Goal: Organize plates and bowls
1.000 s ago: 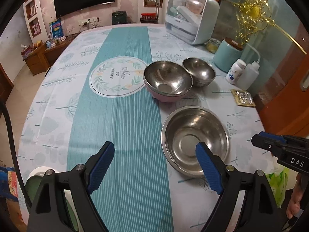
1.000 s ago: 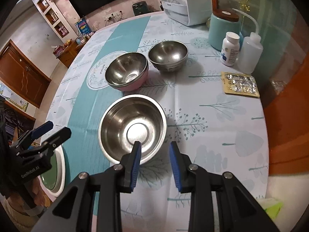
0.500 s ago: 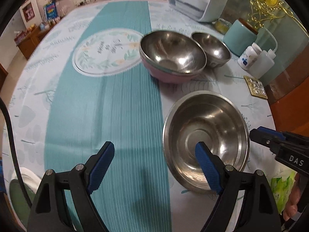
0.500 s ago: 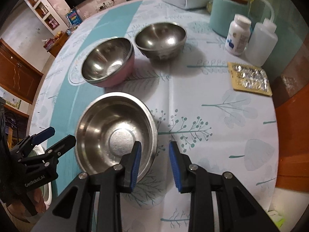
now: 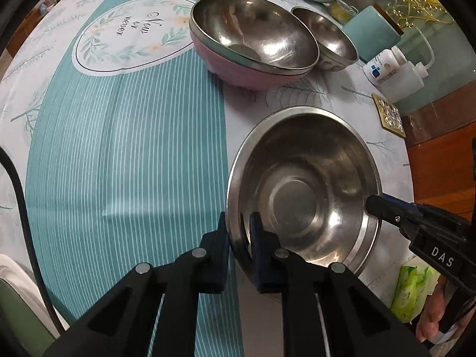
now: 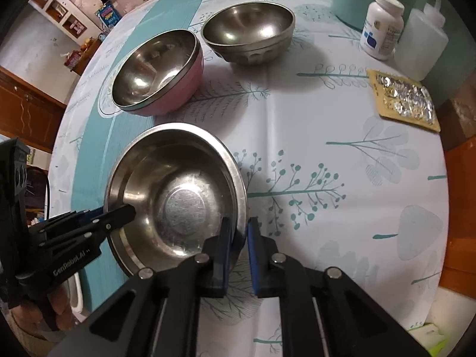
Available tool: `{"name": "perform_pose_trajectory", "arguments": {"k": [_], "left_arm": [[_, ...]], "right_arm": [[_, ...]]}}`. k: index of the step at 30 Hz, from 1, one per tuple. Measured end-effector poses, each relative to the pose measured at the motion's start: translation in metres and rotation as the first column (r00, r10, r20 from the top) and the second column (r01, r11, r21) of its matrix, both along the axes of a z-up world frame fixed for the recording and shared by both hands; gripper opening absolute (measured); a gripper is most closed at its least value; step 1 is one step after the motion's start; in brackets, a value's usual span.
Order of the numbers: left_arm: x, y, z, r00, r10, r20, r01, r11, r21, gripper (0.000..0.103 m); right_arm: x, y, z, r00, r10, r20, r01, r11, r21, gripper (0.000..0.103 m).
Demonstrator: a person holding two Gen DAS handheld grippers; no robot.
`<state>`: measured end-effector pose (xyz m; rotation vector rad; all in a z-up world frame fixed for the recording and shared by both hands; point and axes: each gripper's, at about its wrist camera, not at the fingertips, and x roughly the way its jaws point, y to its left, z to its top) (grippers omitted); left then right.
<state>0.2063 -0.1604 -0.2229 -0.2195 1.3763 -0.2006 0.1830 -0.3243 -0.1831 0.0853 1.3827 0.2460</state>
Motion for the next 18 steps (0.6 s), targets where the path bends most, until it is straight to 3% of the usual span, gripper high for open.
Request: {"name": "perform_pose_trajectory", "arguments": {"k": [10,18], "left_arm": [[-0.020,0.008,0.030,1.000,-0.019,0.017,0.019,1.000,-0.002,0.011],[-0.072,0.024,0.055,0.998,-0.037,0.042,0.036,0.999,0.039,0.011]], "right_arm": [[-0.020,0.003,0.022,1.000,0.010,0.013,-0.011,0.999,0.033,0.010],[-0.058,0.020,0.037,0.998,0.063,0.013,-0.064,0.997,0.031,0.011]]}}
